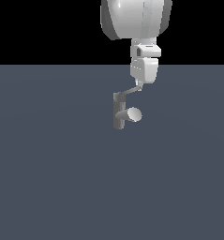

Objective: Turn on the faucet by rotating a designated handle.

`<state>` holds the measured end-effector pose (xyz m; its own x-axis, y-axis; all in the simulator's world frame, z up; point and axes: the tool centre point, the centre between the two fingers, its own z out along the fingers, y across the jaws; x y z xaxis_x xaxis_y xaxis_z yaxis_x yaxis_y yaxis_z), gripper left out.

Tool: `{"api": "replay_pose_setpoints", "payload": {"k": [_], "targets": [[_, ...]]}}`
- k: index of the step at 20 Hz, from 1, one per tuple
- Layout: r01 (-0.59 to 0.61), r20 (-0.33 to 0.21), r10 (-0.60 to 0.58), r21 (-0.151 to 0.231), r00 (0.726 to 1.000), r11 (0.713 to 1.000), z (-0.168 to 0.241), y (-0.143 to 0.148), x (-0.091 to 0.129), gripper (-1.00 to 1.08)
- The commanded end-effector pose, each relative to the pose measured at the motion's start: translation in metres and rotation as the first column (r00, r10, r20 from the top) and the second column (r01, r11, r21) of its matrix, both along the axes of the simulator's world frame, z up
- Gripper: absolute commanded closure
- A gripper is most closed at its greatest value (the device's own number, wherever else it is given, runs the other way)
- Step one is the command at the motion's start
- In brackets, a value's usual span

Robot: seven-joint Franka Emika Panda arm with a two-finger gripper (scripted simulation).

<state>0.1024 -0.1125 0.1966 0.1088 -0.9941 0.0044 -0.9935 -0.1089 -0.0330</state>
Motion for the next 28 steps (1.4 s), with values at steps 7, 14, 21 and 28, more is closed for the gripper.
{"api": "replay_pose_setpoints", "payload": {"k": [7, 14, 21, 28], "targets": [[0.004, -0.013, -0.003, 0.001, 1.000, 1.000, -0.006, 0.010, -0.023, 1.08], [0.008, -0.022, -0.008, 0.001, 1.000, 1.000, -0.010, 0.018, -0.044, 1.08], [0.013, -0.030, -0.013, 0.001, 0.999, 1.000, -0.014, 0.026, -0.065, 1.08], [0.018, -0.009, -0.018, -0.003, 1.000, 1.000, -0.004, 0.043, -0.065, 1.08]]}}
